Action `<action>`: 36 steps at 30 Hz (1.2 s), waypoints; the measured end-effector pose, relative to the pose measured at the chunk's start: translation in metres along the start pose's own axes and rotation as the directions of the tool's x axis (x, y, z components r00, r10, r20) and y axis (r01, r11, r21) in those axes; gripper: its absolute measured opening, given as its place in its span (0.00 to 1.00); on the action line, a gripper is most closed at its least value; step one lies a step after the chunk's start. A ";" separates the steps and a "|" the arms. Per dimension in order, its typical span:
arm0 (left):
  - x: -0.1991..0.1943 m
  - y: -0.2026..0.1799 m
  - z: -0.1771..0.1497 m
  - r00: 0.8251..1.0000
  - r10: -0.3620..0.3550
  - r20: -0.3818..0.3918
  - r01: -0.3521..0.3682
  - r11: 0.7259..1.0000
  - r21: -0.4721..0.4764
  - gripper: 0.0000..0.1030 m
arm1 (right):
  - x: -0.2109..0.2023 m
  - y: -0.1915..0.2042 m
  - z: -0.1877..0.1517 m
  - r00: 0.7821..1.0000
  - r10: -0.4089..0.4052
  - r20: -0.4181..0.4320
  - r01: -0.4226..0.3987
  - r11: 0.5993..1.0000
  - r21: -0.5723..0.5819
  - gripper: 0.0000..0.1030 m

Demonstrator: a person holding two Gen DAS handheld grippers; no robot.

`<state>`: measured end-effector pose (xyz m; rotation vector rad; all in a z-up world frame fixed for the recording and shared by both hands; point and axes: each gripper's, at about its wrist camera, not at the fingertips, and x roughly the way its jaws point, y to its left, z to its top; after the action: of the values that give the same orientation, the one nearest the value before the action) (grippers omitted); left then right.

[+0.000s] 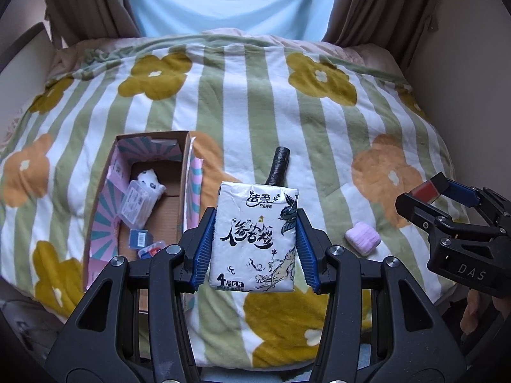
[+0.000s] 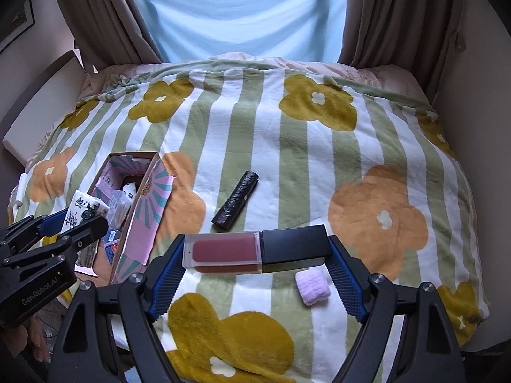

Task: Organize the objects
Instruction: 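Carry the tissue pack and lip gloss with both tools over the cardboard box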

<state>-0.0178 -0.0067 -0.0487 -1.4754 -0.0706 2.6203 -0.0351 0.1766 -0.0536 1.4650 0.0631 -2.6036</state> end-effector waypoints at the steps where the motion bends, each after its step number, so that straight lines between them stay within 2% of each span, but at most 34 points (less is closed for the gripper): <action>1: -0.002 0.006 0.000 1.000 0.002 0.000 -0.002 1.000 -0.003 0.43 | 0.000 0.007 0.001 1.000 0.014 -0.002 -0.014 1.000 -0.009 0.78; 11: -0.021 0.092 -0.009 0.997 0.074 -0.001 -0.074 0.993 -0.094 0.43 | 0.012 0.102 0.023 0.994 0.110 0.001 -0.108 0.983 -0.147 0.78; 19: -0.009 0.156 -0.030 0.992 0.115 -0.060 -0.123 0.981 -0.152 0.43 | 0.045 0.179 0.042 0.982 0.169 -0.084 -0.186 0.945 -0.268 0.78; 29: 0.050 0.200 -0.058 0.982 0.054 -0.181 -0.087 0.980 -0.177 0.43 | 0.124 0.242 0.061 0.980 0.095 -0.175 -0.164 0.886 -0.435 0.78; 36: 0.098 0.213 -0.066 0.968 0.028 -0.249 -0.062 0.990 -0.126 0.43 | 0.194 0.268 0.066 0.969 0.021 -0.245 -0.163 0.802 -0.574 0.78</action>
<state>-0.0319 -0.2054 -0.1885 -1.8578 -0.1920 2.4848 -0.1488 -0.1176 -0.1745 1.4514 0.7417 -2.0347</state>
